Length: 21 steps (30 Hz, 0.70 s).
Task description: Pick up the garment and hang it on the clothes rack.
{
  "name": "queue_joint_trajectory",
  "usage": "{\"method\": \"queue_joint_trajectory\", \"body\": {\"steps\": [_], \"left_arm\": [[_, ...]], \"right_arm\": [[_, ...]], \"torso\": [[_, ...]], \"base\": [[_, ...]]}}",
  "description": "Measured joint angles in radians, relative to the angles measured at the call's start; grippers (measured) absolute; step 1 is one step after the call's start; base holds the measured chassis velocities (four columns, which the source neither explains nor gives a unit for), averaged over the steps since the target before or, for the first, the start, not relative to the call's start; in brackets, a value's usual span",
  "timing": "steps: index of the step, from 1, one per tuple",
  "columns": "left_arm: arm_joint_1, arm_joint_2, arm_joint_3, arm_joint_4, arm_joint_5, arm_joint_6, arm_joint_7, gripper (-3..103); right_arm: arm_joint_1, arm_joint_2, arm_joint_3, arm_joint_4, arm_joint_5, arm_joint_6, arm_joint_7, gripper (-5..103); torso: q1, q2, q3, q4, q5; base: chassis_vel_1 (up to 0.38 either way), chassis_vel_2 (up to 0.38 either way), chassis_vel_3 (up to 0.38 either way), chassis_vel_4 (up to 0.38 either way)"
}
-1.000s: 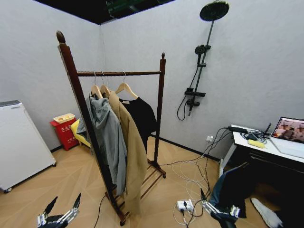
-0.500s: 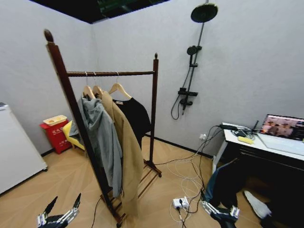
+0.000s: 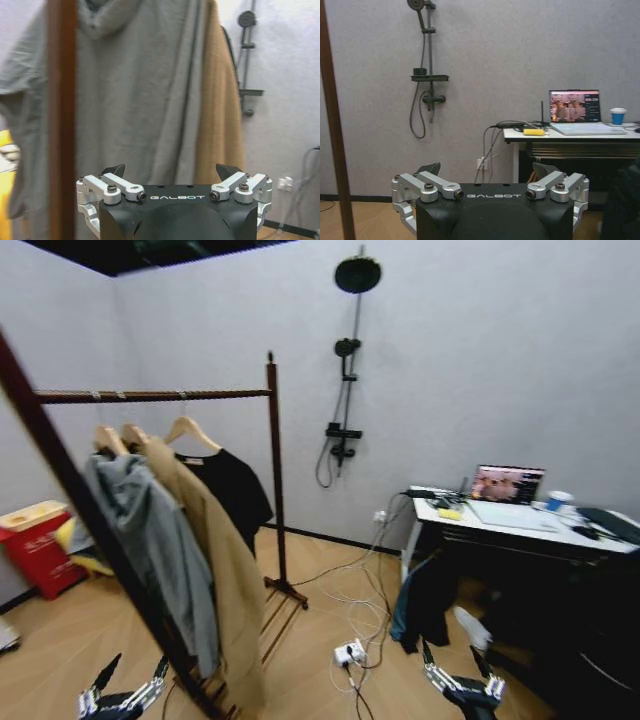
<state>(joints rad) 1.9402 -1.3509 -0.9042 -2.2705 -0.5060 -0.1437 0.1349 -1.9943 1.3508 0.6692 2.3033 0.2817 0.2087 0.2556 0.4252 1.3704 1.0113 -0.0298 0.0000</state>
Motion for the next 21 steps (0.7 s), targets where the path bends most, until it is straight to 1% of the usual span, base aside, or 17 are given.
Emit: {"method": "queue_joint_trajectory", "body": {"steps": [13,21], "left_arm": [[0.0,0.0,0.0,0.0,0.0,0.0,0.0,100],[0.0,0.0,0.0,0.0,0.0,0.0,0.0,100]], "right_arm": [[0.0,0.0,0.0,0.0,0.0,0.0,0.0,100],[0.0,0.0,0.0,0.0,0.0,0.0,0.0,100]], "torso": [[0.0,0.0,0.0,-0.0003,0.0],[0.0,0.0,0.0,0.0004,-0.0001]], "base": [[-0.117,-0.117,-0.12,-0.122],[-0.015,-0.019,-0.015,-0.02]]}}
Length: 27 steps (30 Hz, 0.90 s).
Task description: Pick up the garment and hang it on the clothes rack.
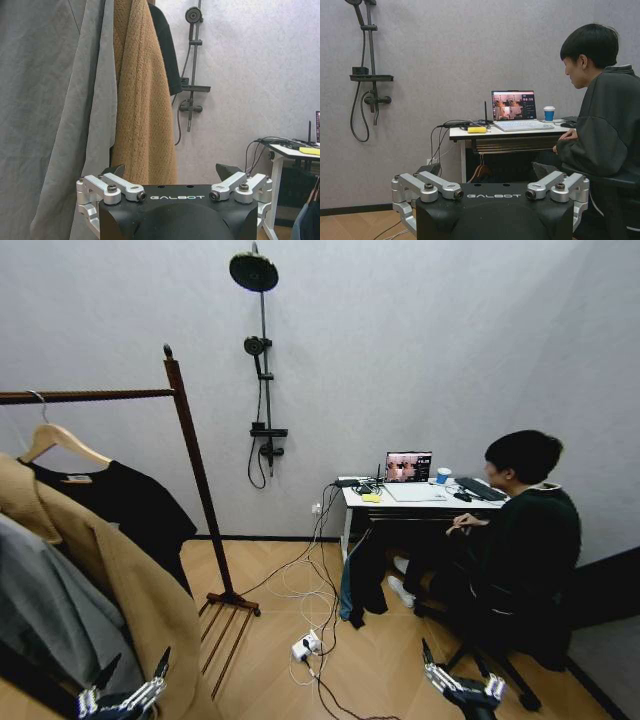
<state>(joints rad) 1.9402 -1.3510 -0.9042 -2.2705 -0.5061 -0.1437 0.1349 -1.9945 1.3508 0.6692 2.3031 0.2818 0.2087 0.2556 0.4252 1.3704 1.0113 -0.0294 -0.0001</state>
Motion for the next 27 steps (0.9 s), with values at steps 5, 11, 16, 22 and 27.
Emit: {"method": "queue_joint_trajectory", "body": {"steps": [5,11,16,22,27], "left_arm": [[0.0,0.0,0.0,0.0,0.0,0.0,0.0,100],[0.0,0.0,0.0,0.0,0.0,0.0,0.0,100],[0.0,0.0,0.0,0.0,0.0,0.0,0.001,100],[0.0,0.0,0.0,0.0,0.0,0.0,0.001,100],[0.0,0.0,0.0,0.0,0.0,0.0,0.0,100]], "right_arm": [[0.0,0.0,0.0,0.0,0.0,0.0,0.0,100],[0.0,0.0,0.0,0.0,0.0,0.0,0.0,100],[0.0,0.0,0.001,0.0,0.0,0.0,0.0,100],[0.0,0.0,0.0,0.0,0.0,0.0,0.0,100],[0.0,0.0,0.0,0.0,0.0,0.0,0.0,100]], "torso": [[0.0,0.0,0.0,-0.0005,0.0],[0.0,0.0,0.0,-0.0005,0.0006],[0.0,0.0,0.0,-0.0001,0.001],[0.0,0.0,0.0,-0.0006,0.0002],[0.0,0.0,0.0,-0.0004,-0.0002]], "base": [[-0.041,-0.079,0.033,0.068],[-0.104,-0.193,0.11,0.19],[-0.162,-0.193,0.145,0.17],[-0.019,-0.05,0.037,0.04],[0.041,0.042,-0.051,-0.048]]}}
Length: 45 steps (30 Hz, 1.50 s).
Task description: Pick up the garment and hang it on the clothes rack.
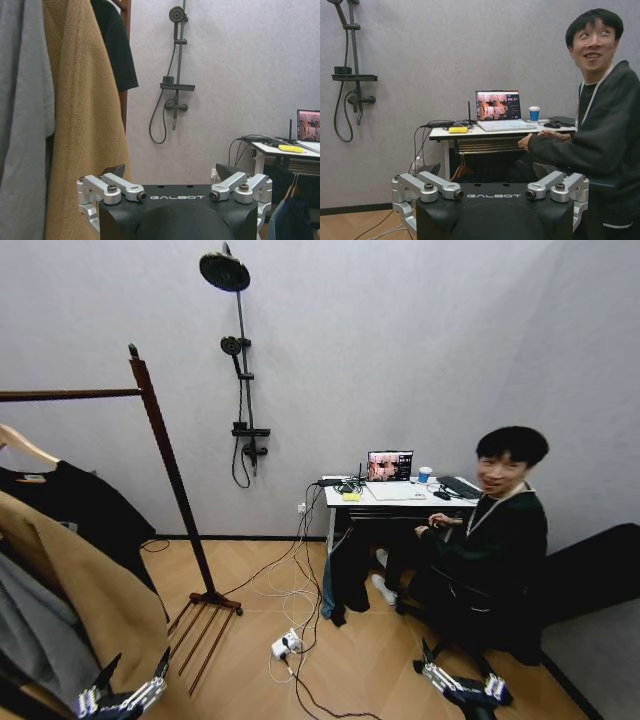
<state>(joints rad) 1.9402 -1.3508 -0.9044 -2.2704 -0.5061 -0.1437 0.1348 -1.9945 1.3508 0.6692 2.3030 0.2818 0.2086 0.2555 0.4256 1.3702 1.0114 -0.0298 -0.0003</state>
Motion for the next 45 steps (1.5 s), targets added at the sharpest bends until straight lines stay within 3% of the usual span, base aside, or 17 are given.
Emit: {"method": "queue_joint_trajectory", "body": {"steps": [21,23,45], "left_arm": [[0.0,0.0,0.0,0.0,0.0,0.0,0.0,100],[0.0,0.0,0.0,0.0,0.0,0.0,0.0,100],[0.0,0.0,0.0,0.0,0.0,0.0,0.0,100]], "right_arm": [[0.0,0.0,0.0,0.0,0.0,0.0,0.0,100],[0.0,0.0,0.0,0.0,0.0,0.0,0.0,100],[0.0,0.0,0.0,0.0,0.0,0.0,0.0,100]], "torso": [[-0.002,0.001,-0.001,0.0002,0.0003],[-0.001,0.001,0.0,-0.0006,0.0],[-0.001,0.0,0.0,-0.0003,0.0003]], "base": [[0.15,-0.138,-0.153,0.142],[-0.013,-0.018,-0.083,0.039],[-0.08,-0.065,-0.054,-0.07]]}}
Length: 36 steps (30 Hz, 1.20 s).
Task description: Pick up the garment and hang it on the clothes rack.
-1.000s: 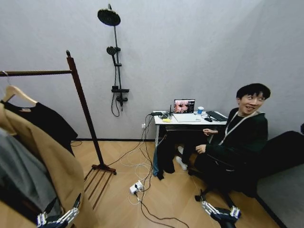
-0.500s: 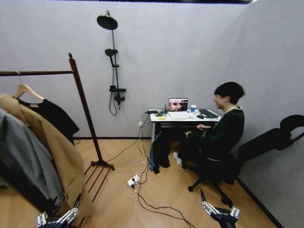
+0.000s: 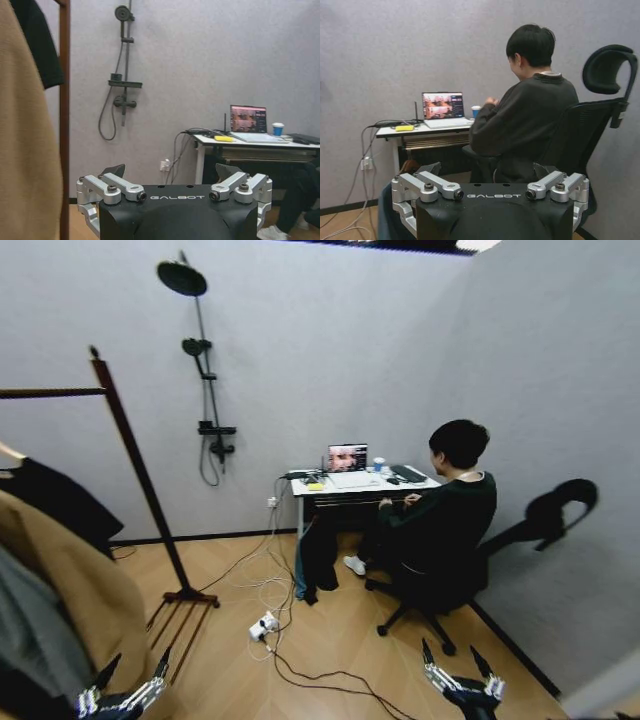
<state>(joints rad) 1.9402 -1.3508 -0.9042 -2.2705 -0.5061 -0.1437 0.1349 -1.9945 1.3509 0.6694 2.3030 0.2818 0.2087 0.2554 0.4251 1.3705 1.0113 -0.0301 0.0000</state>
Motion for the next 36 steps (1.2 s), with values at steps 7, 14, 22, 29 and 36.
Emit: {"method": "queue_joint_trajectory", "body": {"steps": [7,14,22,29,36], "left_arm": [[0.0,0.0,0.0,0.0,0.0,0.0,0.0,100],[0.0,0.0,0.0,0.0,0.0,0.0,0.0,100],[0.0,0.0,0.0,0.0,0.0,0.0,0.0,100],[0.0,0.0,0.0,0.0,0.0,0.0,0.0,100],[0.0,0.0,0.0,0.0,0.0,0.0,0.0,100]], "right_arm": [[0.0,0.0,0.0,0.0,0.0,0.0,0.0,100],[0.0,0.0,0.0,0.0,0.0,0.0,0.0,100],[0.0,0.0,0.0,0.0,0.0,0.0,0.0,100],[0.0,0.0,0.0,0.0,0.0,0.0,0.0,100],[0.0,0.0,0.0,0.0,0.0,0.0,0.0,100]], "torso": [[0.0,0.0,0.0,0.0008,0.0001],[0.0,0.0,0.0,0.0004,0.0],[0.0,0.0,0.0,0.0003,0.0001],[0.0,0.0,0.0,0.0002,0.0001],[0.0,0.0,0.0,0.0001,0.0003]], "base": [[-0.044,-0.042,-0.034,-0.034],[0.0,0.0,0.0,0.0],[0.13,-0.108,-0.112,0.102],[0.232,-0.234,-0.234,0.22],[0.294,-0.295,-0.295,0.293]]}}
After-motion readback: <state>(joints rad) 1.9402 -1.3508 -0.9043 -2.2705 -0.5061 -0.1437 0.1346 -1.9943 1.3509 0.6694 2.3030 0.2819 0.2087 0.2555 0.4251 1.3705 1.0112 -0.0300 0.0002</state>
